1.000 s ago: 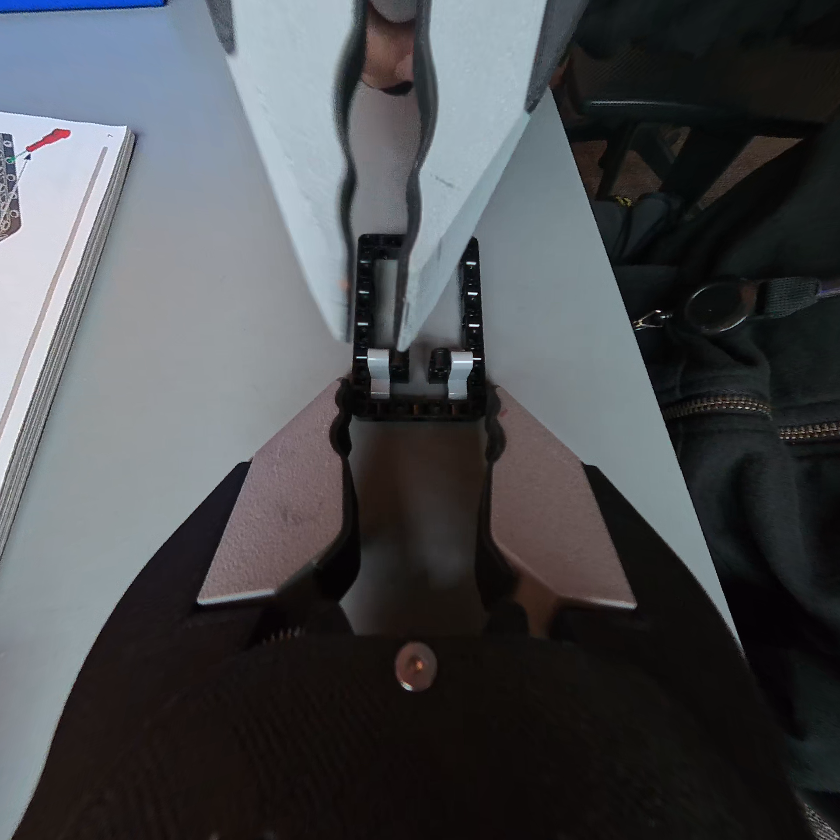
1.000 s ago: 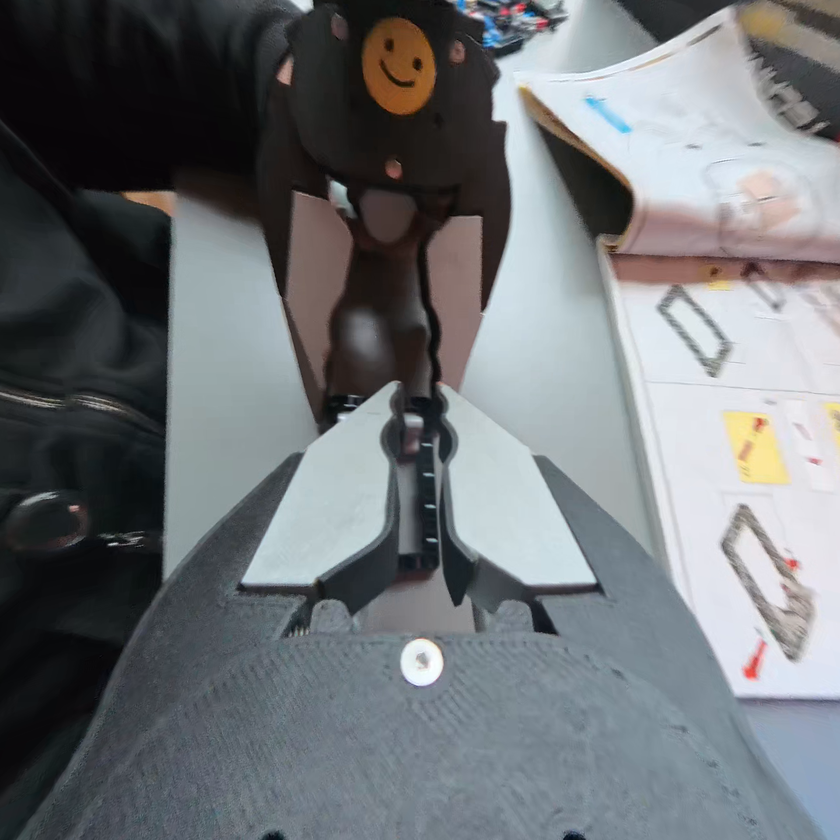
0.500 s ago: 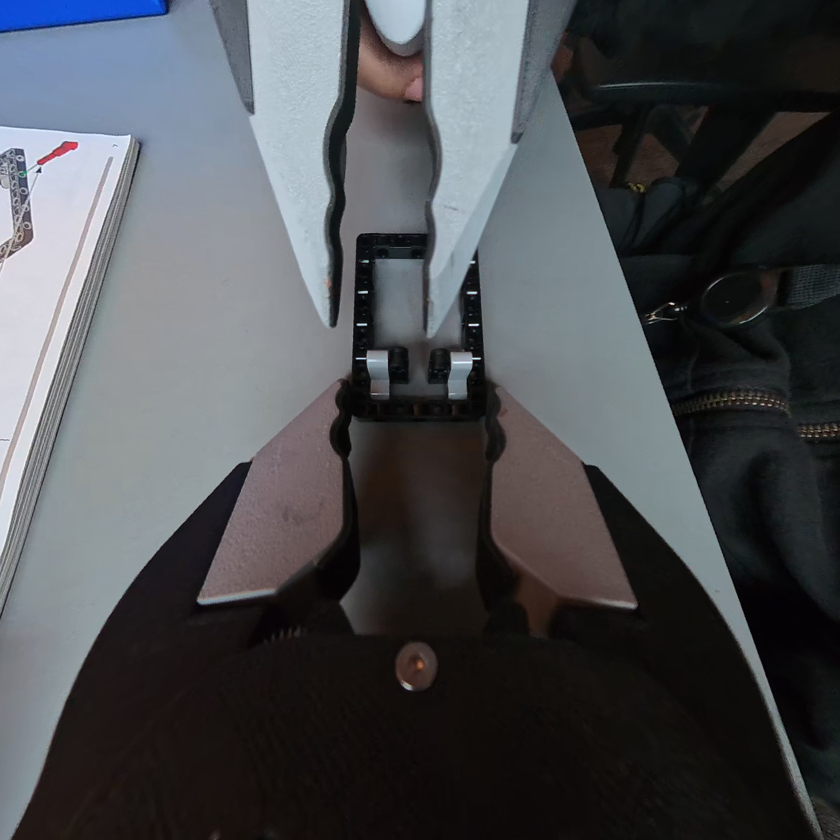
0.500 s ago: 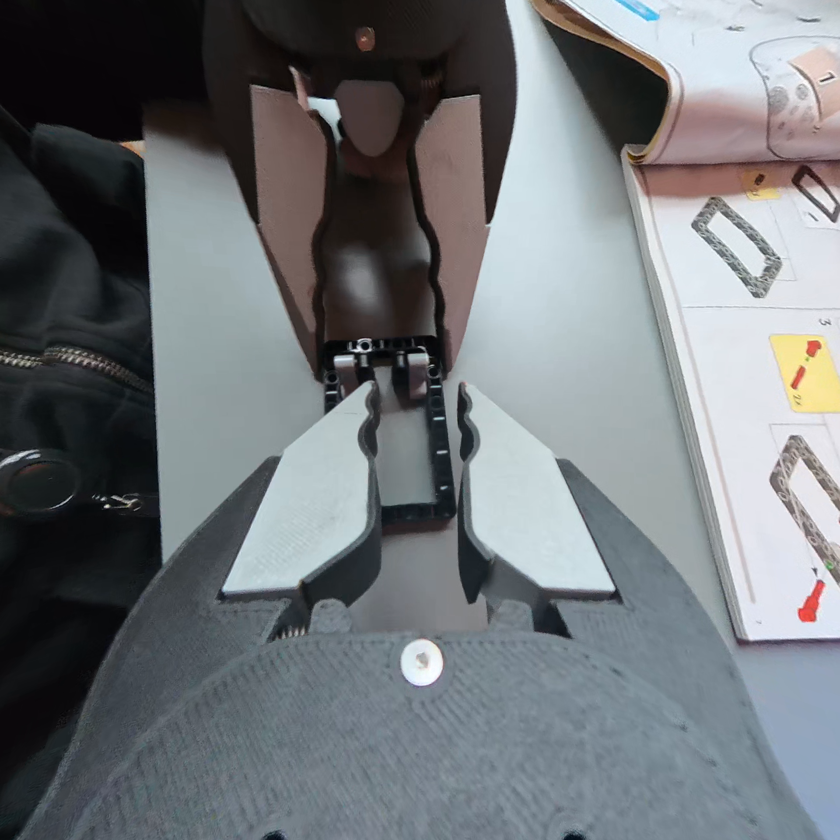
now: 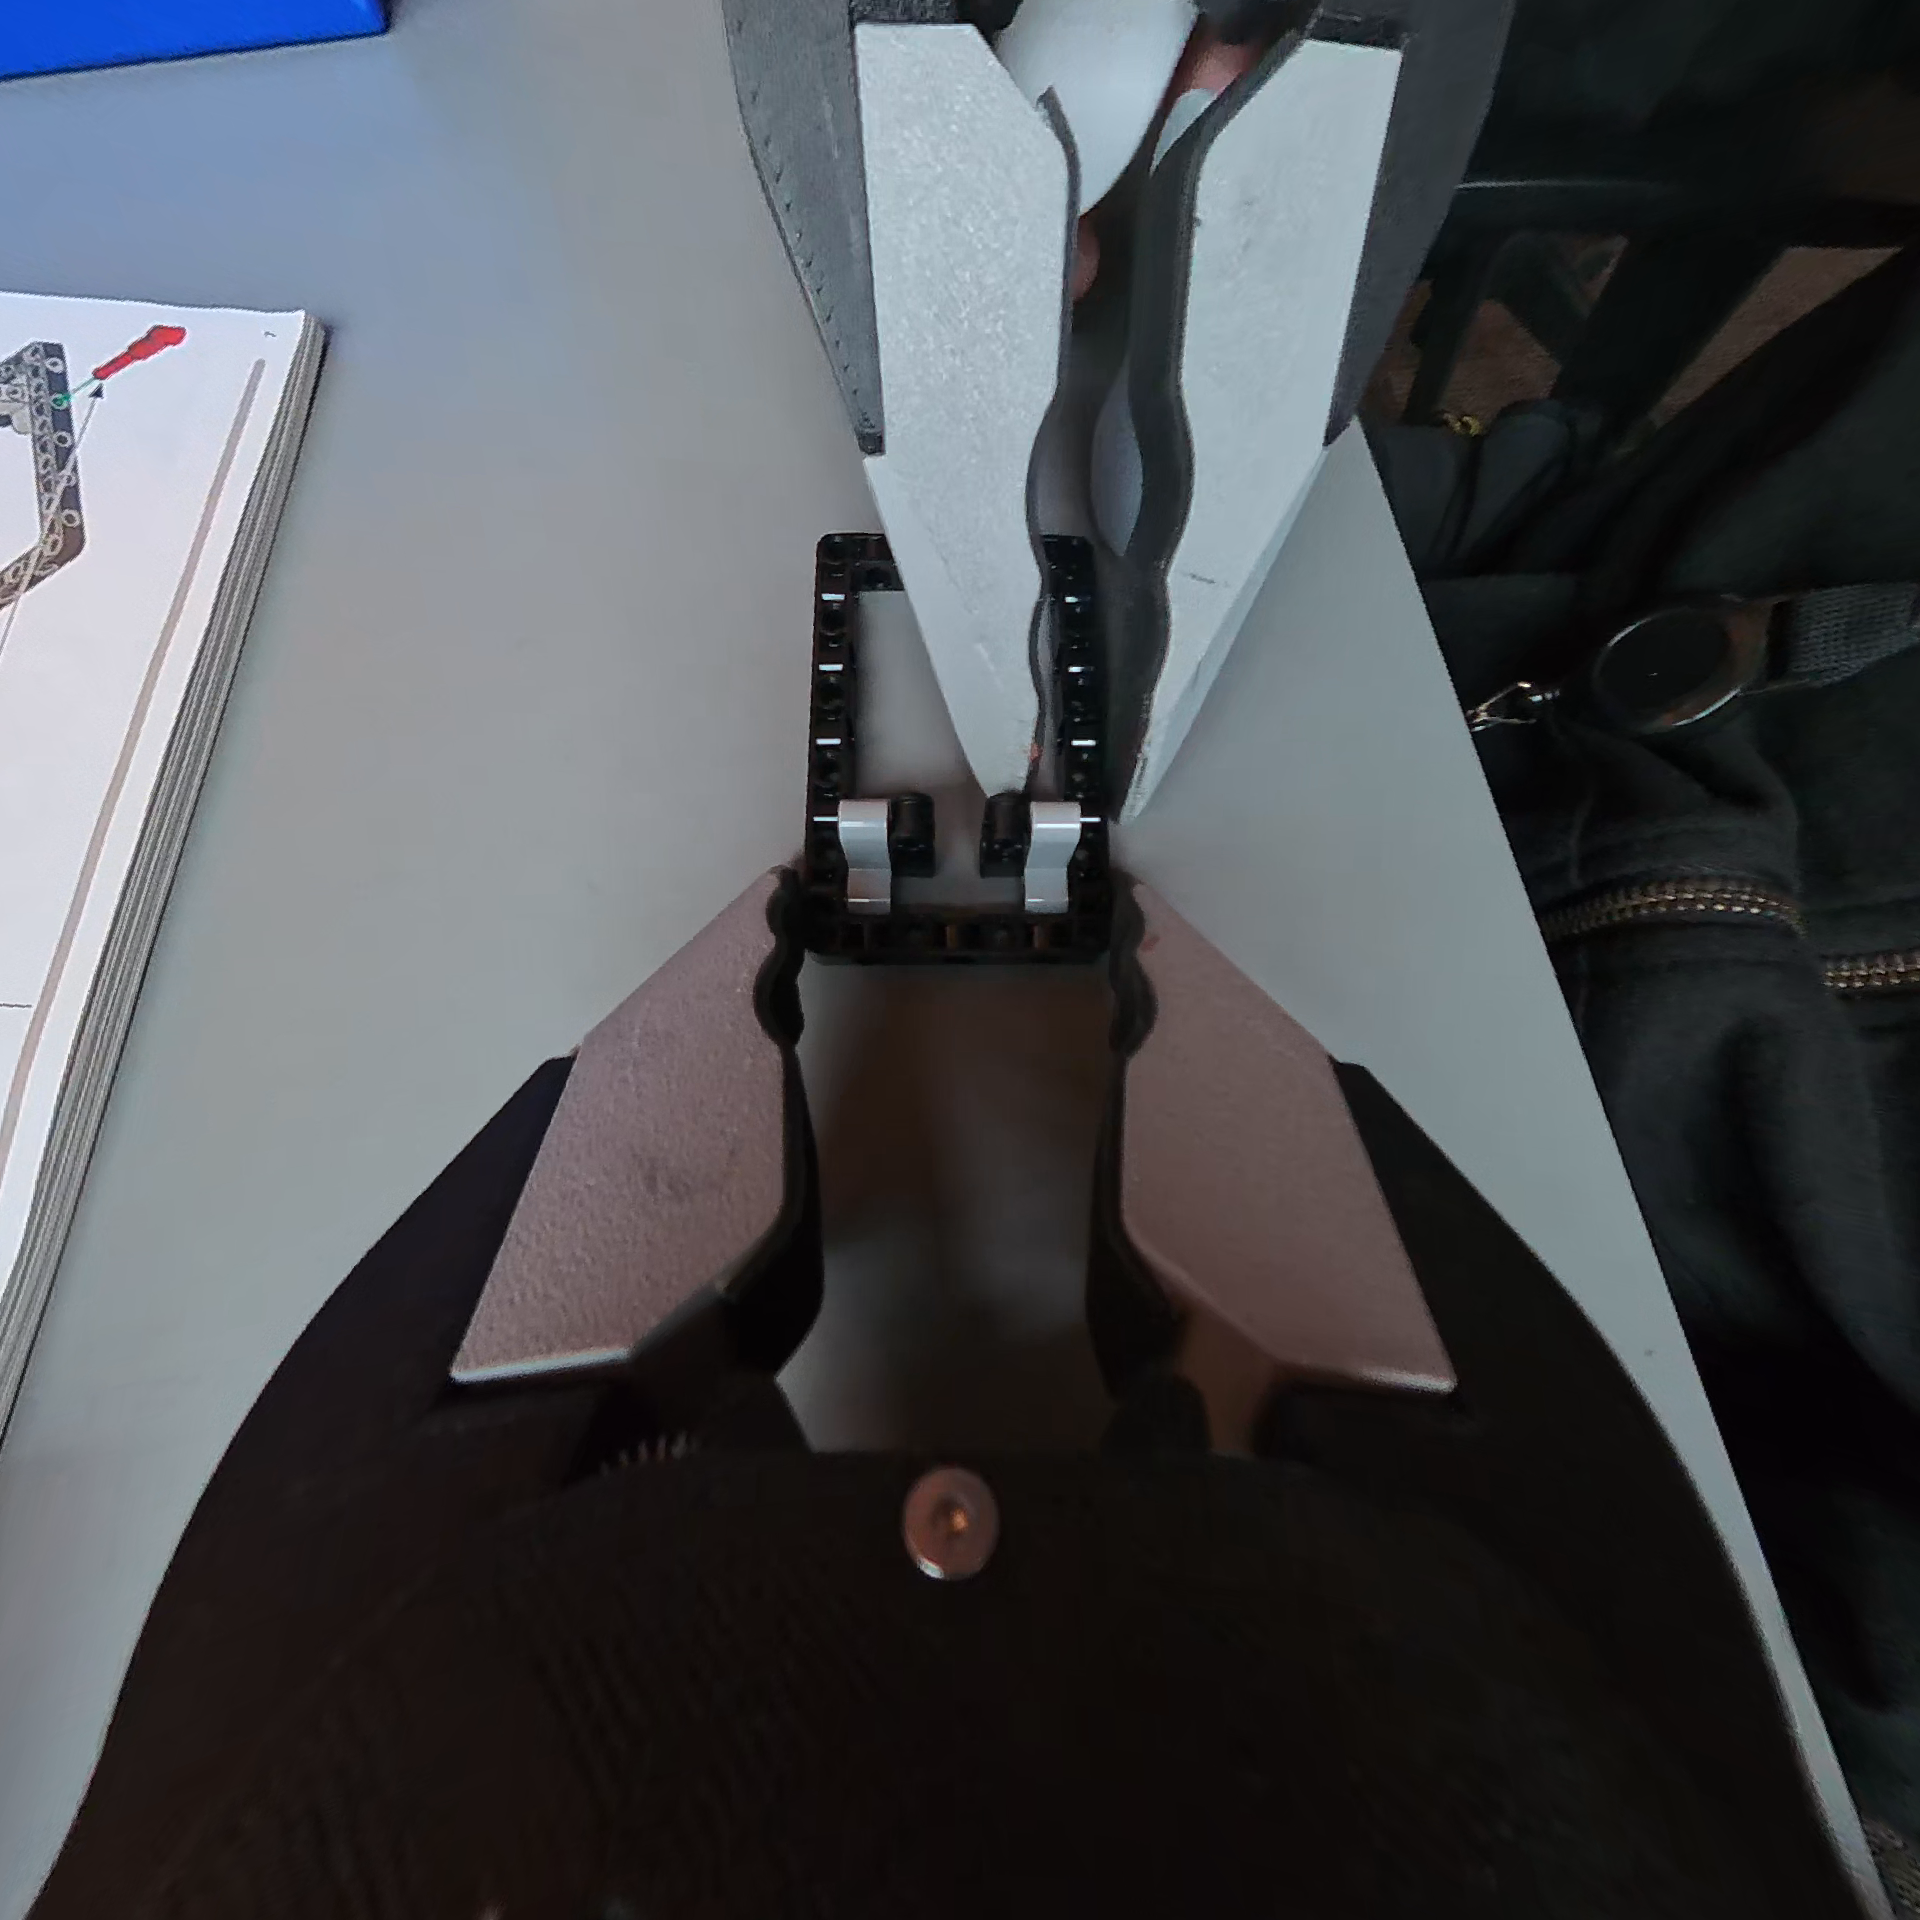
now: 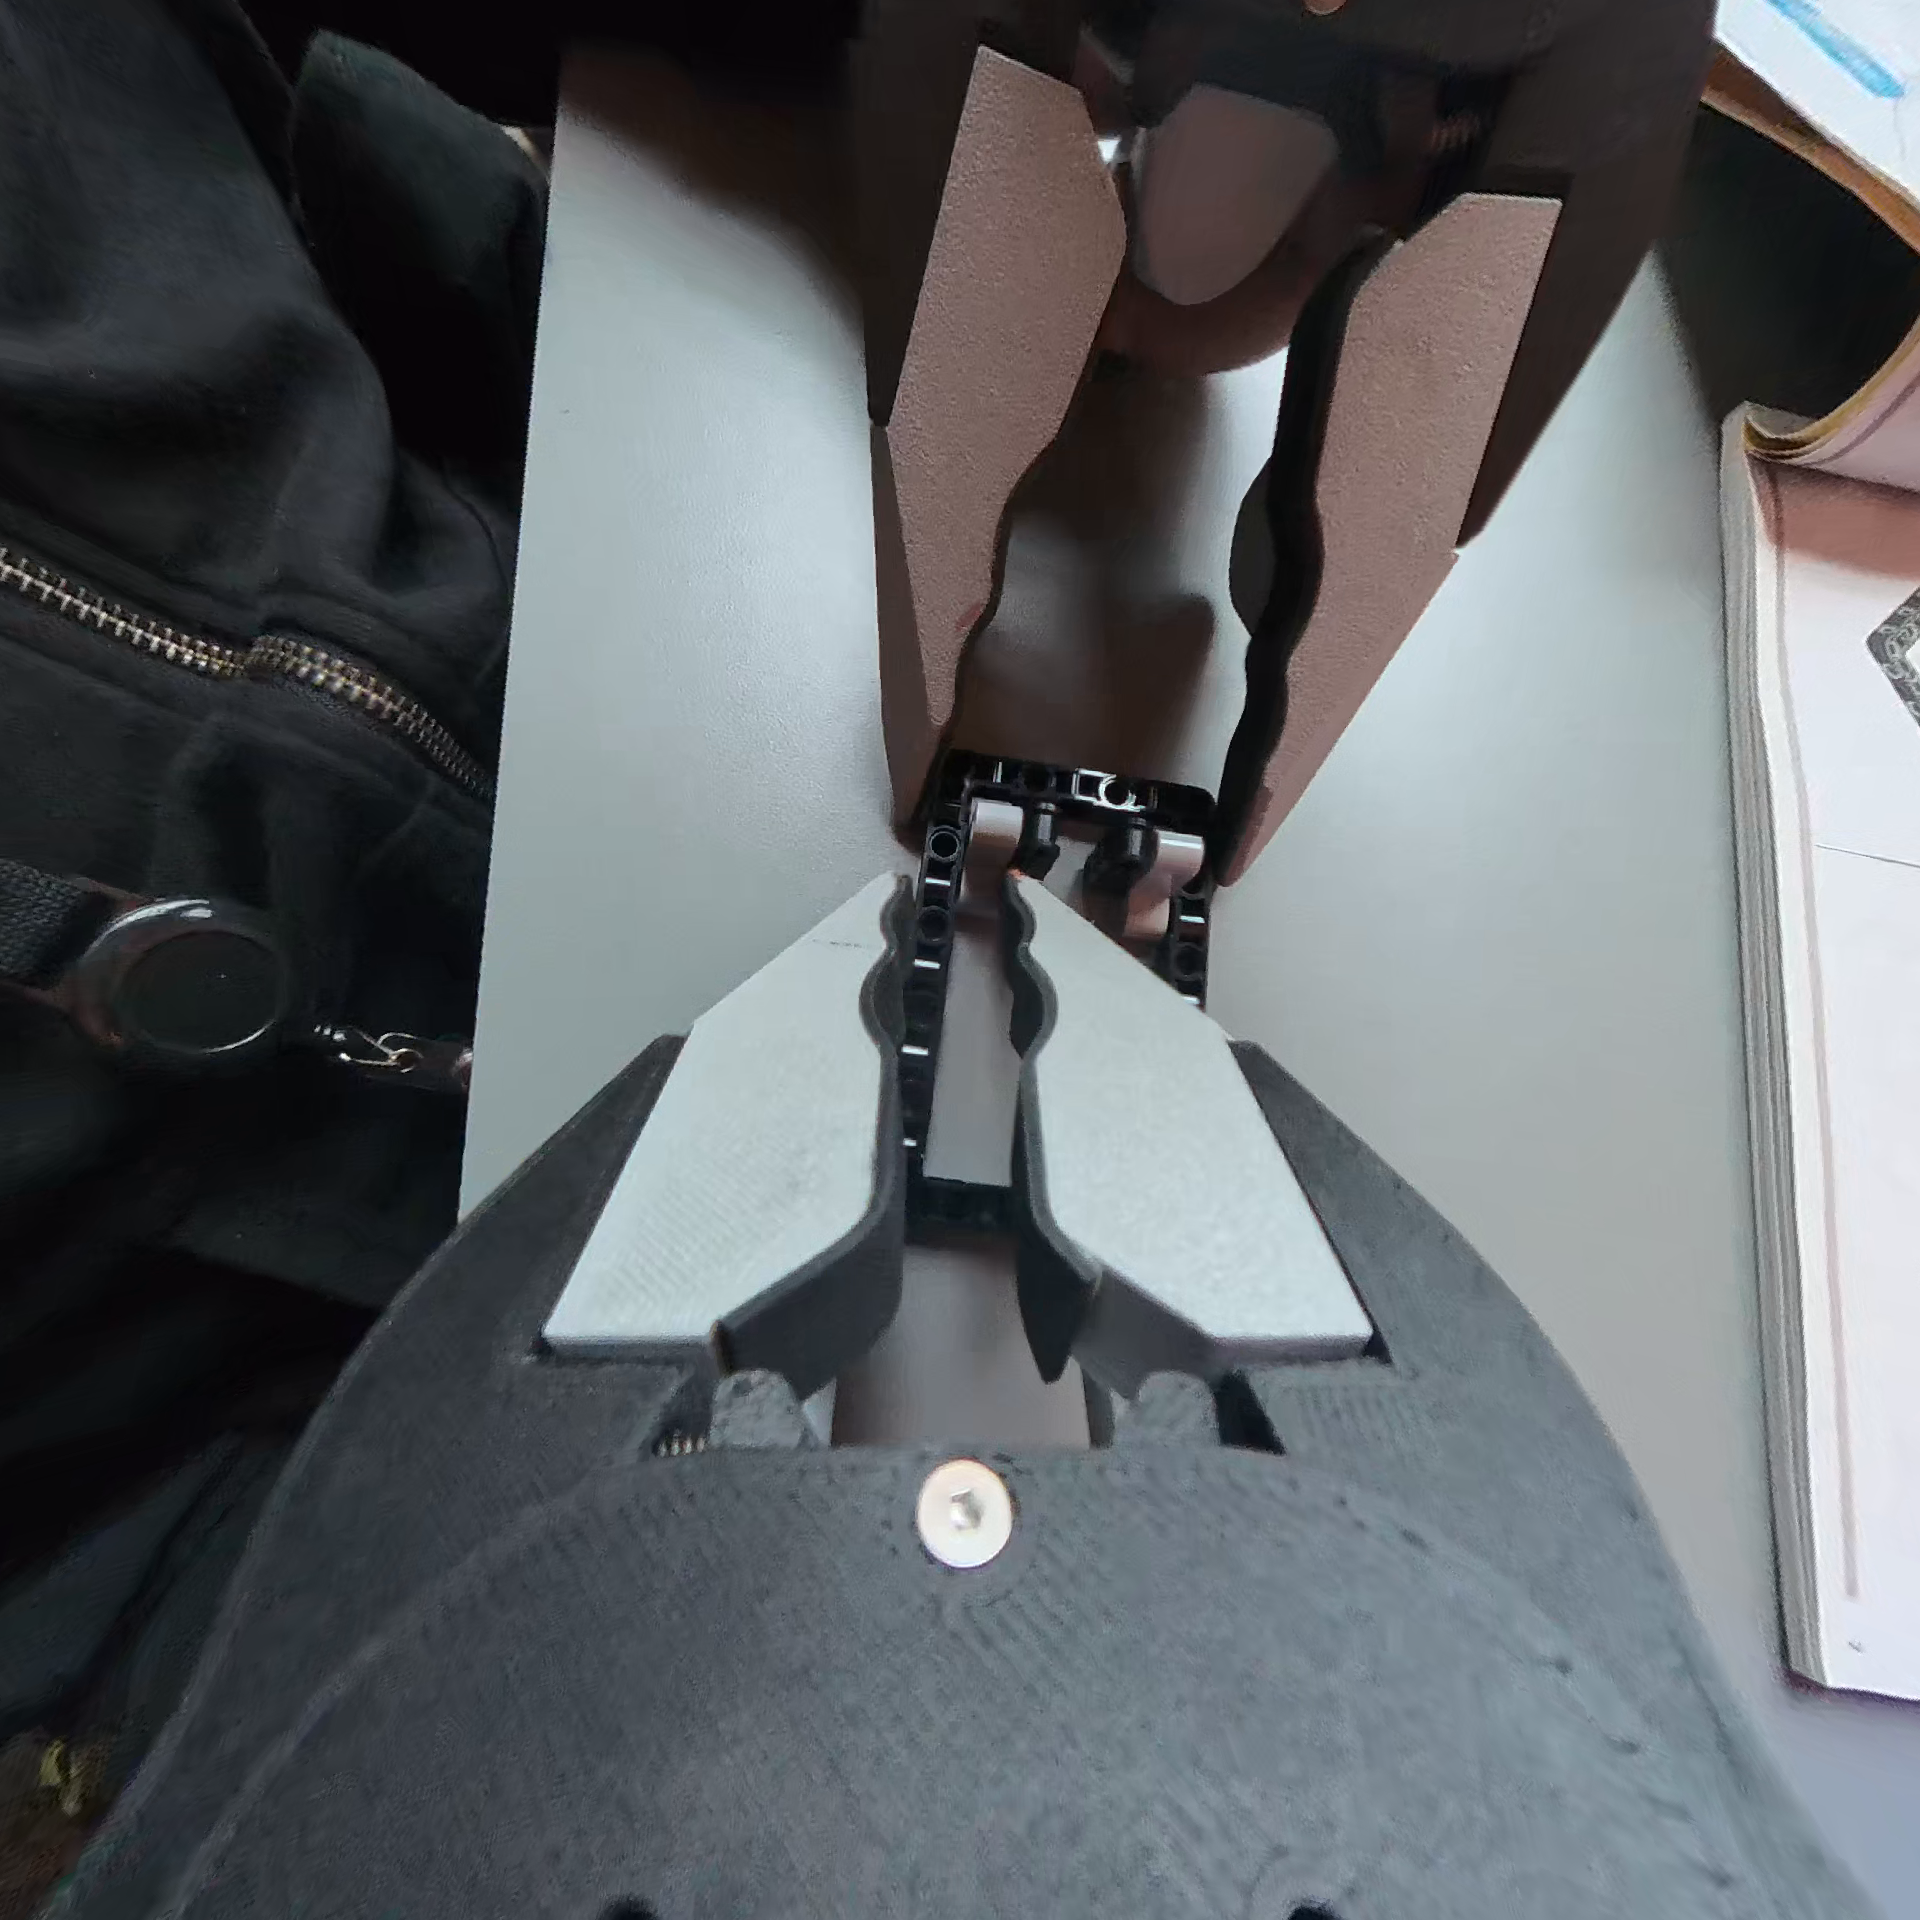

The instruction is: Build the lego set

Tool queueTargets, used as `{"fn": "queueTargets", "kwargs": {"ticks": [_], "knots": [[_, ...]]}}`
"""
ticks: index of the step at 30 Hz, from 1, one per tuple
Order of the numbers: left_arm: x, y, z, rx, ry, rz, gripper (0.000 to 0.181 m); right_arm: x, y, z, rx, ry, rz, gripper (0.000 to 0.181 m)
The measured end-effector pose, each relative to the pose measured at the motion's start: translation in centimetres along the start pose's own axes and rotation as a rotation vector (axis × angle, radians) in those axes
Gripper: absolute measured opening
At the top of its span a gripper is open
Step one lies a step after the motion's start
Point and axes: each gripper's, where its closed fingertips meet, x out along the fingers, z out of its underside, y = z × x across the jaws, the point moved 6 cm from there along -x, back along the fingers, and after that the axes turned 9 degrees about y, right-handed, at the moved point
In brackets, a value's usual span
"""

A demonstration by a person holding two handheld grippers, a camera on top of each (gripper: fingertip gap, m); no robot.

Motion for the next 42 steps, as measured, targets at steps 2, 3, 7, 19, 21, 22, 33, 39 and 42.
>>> {"fn": "queueTargets", "kwargs": {"ticks": [2, 3, 7, 19, 21, 22, 33, 39, 42], "knots": [[0.0, 0.1, 0.0, 0.01, -0.001, 0.0, 0.058, -0.4, 0.1, -0.1, 0.009, 0.003, -0.01, 0.013], [0.0, 0.1, 0.0, 0.01, -0.001, 0.001, 0.058, -0.8, 0.3, -0.2, 0.033, 0.032, -0.013, 0.014], [0.0, 0.1, 0.0, 0.006, -0.001, 0.003, 0.058, -2.3, 2.5, -0.6, 0.145, 0.127, 0.051, 0.019], [0.0, 0.0, 0.0, 0.0, 0.0, 0.002, 0.058, 0.1, 2.9, 0.0, 0.027, -0.04, 0.129, 0.023], [0.0, 0.1, 0.0, 0.001, 0.0, 0.002, 0.058, 0.1, 2.9, 0.0, 0.029, -0.02, 0.129, 0.022], [0.0, 0.1, 0.0, 0.0, 0.0, 0.002, 0.058, 0.1, 3.0, 0.0, 0.034, -0.013, 0.128, 0.021], [0.0, 0.1, 0.0, -0.004, 0.0, -0.001, 0.057, 0.2, 3.3, 0.1, 0.077, -0.008, 0.099, 0.02], [0.0, 0.1, 0.0, -0.005, -0.002, -0.008, 0.058, 0.3, 3.1, 0.1, 0.055, -0.011, 0.131, 0.02], [0.0, 0.3, -0.1, 0.016, -0.006, -0.023, 0.057, 0.3, 3.0, 0.0, 0.047, -0.009, 0.138, 0.02]]}}
